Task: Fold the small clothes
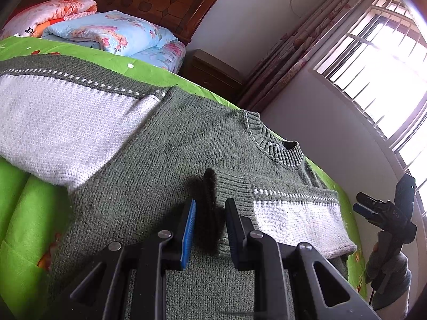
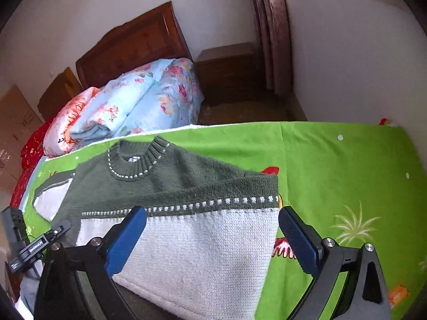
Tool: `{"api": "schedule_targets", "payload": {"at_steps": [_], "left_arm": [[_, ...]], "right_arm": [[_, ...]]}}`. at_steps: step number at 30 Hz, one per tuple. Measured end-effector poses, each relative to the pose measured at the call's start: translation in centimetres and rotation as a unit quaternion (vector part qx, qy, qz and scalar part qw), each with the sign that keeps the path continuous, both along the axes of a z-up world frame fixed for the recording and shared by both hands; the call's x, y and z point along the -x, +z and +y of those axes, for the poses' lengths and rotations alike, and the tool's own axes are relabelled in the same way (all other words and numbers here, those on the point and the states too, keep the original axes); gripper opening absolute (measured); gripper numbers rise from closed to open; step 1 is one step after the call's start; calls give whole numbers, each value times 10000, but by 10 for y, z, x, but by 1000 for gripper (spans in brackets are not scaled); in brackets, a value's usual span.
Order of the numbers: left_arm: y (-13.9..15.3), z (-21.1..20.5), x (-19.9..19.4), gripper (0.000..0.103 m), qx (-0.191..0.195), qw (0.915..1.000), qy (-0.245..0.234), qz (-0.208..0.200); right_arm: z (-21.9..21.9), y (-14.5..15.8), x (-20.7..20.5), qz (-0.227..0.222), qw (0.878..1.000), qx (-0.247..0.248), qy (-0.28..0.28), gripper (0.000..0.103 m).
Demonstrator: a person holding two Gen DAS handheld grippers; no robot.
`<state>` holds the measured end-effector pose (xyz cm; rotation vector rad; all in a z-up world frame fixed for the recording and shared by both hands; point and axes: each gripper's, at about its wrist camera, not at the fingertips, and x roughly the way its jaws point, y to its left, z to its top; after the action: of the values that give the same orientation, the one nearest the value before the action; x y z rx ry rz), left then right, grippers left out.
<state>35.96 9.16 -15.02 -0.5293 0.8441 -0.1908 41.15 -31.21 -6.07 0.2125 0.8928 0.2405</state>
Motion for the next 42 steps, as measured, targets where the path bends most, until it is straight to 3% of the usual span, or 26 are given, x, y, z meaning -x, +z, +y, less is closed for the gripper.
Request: {"api": "schedule_targets", "payload": {"at_steps": [4, 7, 11, 12, 14, 17, 20, 22, 25, 28, 31, 37, 42], "left_arm": [[0, 0, 0, 22, 4, 10000, 1, -2], [0, 0, 0, 22, 4, 10000, 1, -2], [0, 0, 0, 22, 7, 10000, 1, -1], [0, 1, 0, 22, 6, 10000, 3, -4], [0, 1, 0, 22, 17, 10000, 10, -7], [-1, 1, 0, 22, 10, 10000, 12, -4], [-1, 1, 0, 22, 20, 10000, 15, -5], [-1, 1, 0, 22, 21, 10000, 15, -3], [-1, 1, 0, 22, 32, 10000, 19, -3], [0, 0, 0, 22, 13, 10000, 19, -4], [0, 1, 0, 22, 28, 10000, 23, -3], [0, 1, 2, 22, 21, 10000, 25, -5], [0, -1, 2, 22, -19, 10000, 31, -6]], "right_arm": [[4, 0, 18, -46, 9960, -722, 531, 103], [18, -11, 41, -30, 9936, -731, 859, 103], [25, -51, 51, 343, 9954, -536, 715, 103], [21, -48, 61, 134, 9959, -509, 737, 103], [20, -39, 69, 202, 9970, -504, 546, 103], [28, -21, 91, -160, 9941, -747, 769, 103], [41, -39, 98, 100, 9964, -155, 830, 103], [38, -59, 96, 347, 9956, -291, 818, 103], [40, -52, 102, 365, 9969, -315, 630, 103], [57, -33, 107, 89, 9976, -247, 634, 103], [89, -22, 96, -87, 9987, 211, 461, 103], [151, -50, 57, 391, 9839, 1743, -62, 103], [146, -53, 61, 269, 9855, 1669, -149, 103]]}}
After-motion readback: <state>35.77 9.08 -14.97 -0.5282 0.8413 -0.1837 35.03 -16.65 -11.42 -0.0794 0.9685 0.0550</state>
